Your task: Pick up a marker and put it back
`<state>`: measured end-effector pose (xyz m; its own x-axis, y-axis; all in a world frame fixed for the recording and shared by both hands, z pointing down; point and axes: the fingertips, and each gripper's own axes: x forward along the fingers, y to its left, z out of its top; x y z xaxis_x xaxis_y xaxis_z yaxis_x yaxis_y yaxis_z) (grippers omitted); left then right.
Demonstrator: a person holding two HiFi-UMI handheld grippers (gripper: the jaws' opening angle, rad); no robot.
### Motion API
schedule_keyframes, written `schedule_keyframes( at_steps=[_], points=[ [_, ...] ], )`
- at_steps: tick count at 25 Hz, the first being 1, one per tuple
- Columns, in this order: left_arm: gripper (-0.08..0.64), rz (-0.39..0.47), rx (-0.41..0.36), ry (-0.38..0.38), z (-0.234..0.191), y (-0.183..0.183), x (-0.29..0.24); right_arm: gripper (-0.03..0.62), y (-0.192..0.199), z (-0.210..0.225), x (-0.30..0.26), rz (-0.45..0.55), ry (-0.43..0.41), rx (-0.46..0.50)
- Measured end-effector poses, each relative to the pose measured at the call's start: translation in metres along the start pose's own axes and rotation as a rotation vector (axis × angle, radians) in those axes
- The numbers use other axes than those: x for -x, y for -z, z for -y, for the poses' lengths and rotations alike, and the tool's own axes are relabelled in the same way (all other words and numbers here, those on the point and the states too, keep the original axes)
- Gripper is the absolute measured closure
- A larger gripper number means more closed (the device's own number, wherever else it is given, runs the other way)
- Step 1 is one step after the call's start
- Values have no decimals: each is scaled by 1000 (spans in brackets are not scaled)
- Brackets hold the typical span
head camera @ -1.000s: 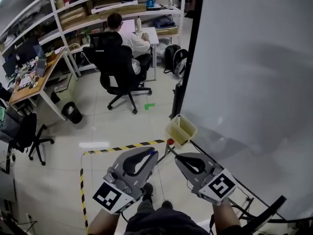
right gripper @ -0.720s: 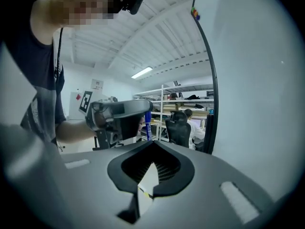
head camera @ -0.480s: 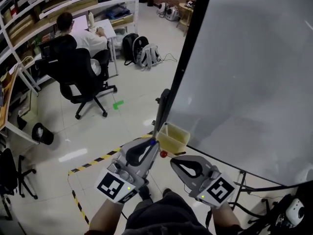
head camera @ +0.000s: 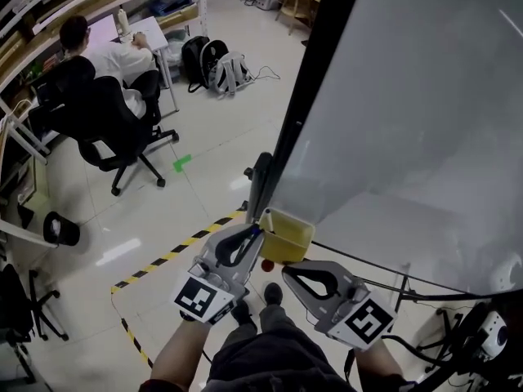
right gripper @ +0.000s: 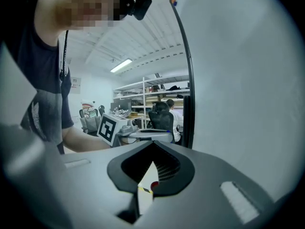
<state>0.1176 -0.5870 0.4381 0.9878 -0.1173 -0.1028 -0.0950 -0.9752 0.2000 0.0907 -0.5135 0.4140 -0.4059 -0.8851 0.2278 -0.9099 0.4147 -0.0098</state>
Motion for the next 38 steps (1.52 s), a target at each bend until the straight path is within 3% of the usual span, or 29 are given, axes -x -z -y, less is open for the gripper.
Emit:
schedule_keyframes(
  at_steps=[7,20,27,31,38],
  points=[
    [515,-51,-27,13,-12,23,-5,592,10,5,-14,-13,-14,-42],
    [491,-30,-20,11,-15,24,-9,592,17,11,-17,-21,-13,-52],
    [500,21,-46,0,-8,-15,4,592,7,12,-14,-30,8,-19],
    [558,33,-53,-18,1,-40,17,592,-3,9,-11,-20,29,22],
    [558,-44,-115,-60,27,-80,42,592,-24,2,-4,-13,65,74]
  ],
)
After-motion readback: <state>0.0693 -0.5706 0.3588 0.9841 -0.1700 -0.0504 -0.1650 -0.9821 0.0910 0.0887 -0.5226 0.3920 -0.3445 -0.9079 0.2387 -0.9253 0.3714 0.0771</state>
